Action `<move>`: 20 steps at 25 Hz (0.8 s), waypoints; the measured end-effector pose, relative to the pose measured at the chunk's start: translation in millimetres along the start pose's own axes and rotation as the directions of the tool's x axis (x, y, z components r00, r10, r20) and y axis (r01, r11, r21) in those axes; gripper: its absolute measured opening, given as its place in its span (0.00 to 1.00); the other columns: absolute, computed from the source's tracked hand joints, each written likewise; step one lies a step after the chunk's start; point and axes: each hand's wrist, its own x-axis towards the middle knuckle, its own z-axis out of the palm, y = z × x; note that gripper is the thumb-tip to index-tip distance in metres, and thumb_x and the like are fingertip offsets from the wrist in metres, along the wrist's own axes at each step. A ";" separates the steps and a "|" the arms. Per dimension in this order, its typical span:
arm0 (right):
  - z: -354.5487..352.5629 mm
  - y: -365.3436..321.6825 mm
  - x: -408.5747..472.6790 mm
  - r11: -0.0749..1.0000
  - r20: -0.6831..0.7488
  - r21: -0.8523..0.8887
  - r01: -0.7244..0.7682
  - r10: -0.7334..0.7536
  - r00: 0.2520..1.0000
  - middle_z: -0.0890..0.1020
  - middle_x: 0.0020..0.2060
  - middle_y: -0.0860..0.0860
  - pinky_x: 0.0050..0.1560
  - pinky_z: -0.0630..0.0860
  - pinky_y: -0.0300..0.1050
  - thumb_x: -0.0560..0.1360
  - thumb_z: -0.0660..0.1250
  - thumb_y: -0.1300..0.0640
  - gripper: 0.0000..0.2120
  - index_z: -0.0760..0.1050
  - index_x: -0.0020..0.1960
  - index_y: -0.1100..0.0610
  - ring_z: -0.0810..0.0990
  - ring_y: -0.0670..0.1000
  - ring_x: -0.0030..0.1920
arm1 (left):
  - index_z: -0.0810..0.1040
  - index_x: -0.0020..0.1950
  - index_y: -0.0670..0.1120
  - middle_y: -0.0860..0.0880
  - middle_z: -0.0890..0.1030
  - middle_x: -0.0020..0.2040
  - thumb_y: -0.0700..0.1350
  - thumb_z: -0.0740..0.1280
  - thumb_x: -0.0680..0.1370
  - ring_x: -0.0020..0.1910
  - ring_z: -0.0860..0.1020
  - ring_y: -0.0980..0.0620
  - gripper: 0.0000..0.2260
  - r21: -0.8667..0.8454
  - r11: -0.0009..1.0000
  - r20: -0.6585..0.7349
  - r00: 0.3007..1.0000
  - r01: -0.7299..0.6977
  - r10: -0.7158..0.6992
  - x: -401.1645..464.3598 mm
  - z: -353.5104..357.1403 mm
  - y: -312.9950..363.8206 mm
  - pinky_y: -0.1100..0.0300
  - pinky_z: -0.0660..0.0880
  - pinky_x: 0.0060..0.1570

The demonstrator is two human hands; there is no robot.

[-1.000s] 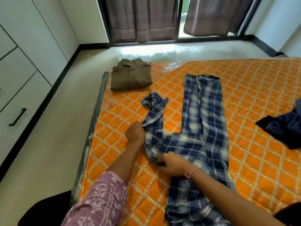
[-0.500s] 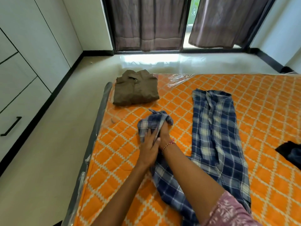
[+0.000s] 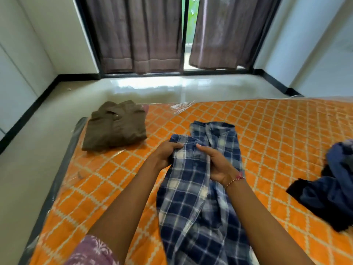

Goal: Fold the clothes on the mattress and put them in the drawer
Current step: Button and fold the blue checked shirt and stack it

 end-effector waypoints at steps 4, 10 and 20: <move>-51.7 -72.8 -7.7 0.974 -0.096 -0.082 0.211 -0.219 0.971 0.85 0.38 0.55 0.39 0.83 0.46 0.77 0.61 0.65 0.07 0.78 0.50 0.63 0.85 0.52 0.36 | 0.76 0.51 0.44 0.45 0.80 0.41 0.31 0.59 0.79 0.36 0.79 0.50 0.11 -0.073 0.978 0.116 0.973 -0.194 0.202 35.8 55.2 28.3 0.56 0.77 0.37; -153.5 -52.5 54.6 1.000 -0.335 -0.023 0.015 -0.022 0.942 0.78 0.56 0.61 0.54 0.76 0.62 0.80 0.60 0.58 0.18 0.69 0.69 0.60 0.78 0.63 0.53 | 0.73 0.62 0.44 0.46 0.77 0.52 0.43 0.62 0.81 0.46 0.78 0.48 0.10 -0.002 0.991 0.027 0.991 0.131 -0.130 86.7 86.3 -33.0 0.51 0.73 0.48; -178.4 -43.5 114.7 0.977 -0.374 -0.050 0.207 -0.210 0.903 0.71 0.68 0.58 0.57 0.76 0.62 0.79 0.56 0.70 0.26 0.66 0.71 0.49 0.75 0.63 0.62 | 0.71 0.68 0.38 0.41 0.77 0.62 0.36 0.64 0.79 0.57 0.77 0.42 0.17 0.018 0.999 -0.291 0.956 -0.033 0.036 147.8 102.0 -44.5 0.50 0.75 0.54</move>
